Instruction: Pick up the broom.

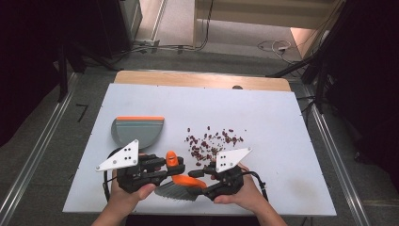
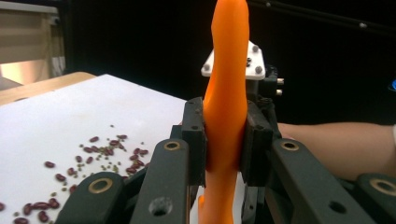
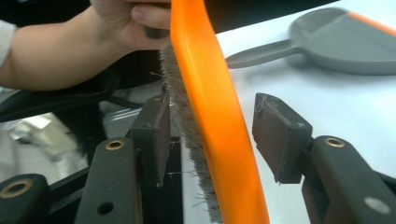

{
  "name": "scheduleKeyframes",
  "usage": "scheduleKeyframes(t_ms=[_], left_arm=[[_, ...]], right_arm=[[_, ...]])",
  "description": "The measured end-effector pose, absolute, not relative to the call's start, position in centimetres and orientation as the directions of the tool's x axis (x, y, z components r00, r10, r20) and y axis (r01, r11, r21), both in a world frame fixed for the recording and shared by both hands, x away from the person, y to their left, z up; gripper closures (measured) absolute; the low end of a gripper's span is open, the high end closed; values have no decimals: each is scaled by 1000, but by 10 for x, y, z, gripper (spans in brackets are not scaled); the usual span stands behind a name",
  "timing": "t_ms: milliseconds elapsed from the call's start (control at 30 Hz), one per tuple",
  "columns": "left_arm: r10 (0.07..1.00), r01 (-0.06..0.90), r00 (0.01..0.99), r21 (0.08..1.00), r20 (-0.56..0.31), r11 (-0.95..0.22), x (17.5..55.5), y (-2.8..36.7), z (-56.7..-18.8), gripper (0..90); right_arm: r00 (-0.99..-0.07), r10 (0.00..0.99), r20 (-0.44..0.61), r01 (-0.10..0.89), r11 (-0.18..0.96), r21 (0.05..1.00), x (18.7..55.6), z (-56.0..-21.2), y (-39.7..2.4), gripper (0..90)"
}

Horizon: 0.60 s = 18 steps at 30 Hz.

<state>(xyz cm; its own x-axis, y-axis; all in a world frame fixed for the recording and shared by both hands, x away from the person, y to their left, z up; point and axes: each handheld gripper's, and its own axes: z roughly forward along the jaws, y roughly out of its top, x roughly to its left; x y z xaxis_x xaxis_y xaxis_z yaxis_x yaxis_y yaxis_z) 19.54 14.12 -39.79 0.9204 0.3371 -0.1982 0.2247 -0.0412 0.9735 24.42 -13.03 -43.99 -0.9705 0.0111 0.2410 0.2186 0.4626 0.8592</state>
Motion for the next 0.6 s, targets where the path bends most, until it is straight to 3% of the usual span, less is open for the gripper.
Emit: scheduleKeyframes(t_ms=[200,400,600], left_arm=[[238,241,943,970,-230,-15,197,141,-399,768],[218,253,945,967,-245,-10,199,144,-400,767],[166,307,938,951,-306,18,206,150,-405,766]], right_arm=[[-965,-33,259,212,479,852,241,-448,-123,503],[-942,-112,316,231,468,853,242,-452,-122,655],[-935,-120,333,239,481,843,238,-449,-119,685]])
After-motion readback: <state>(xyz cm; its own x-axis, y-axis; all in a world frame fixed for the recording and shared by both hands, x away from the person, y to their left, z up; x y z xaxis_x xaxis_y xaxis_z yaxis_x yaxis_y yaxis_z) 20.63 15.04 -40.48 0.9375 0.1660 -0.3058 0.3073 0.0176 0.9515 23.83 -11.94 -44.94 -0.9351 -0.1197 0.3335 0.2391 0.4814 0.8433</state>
